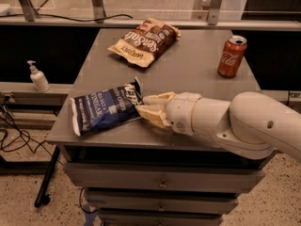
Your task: Move blue chip bag near coke can
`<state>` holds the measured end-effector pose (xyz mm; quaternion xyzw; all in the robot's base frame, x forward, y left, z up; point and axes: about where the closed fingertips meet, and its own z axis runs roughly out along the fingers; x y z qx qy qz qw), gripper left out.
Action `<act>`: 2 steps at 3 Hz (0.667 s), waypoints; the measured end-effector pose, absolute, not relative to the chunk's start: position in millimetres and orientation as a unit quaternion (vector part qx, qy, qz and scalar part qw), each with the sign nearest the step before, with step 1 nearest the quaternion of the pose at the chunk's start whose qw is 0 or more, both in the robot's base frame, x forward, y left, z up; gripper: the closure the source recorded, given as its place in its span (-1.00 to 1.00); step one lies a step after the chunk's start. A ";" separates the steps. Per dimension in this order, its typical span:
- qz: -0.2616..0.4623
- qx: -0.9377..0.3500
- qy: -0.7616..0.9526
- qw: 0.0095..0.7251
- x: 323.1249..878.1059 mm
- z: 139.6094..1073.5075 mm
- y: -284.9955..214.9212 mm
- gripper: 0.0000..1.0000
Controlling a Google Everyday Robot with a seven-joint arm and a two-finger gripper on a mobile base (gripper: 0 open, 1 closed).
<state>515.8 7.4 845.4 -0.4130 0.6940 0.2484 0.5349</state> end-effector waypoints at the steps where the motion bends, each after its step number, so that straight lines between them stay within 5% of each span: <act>1: 0.226 -0.407 0.704 0.536 510.7 854.6 -15.6 0.76; 2: 0.206 -0.399 0.714 0.537 506.1 861.5 -36.0 1.00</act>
Offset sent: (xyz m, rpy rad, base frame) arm -0.0143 -0.0758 0.0210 -0.0762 -0.0071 -0.1440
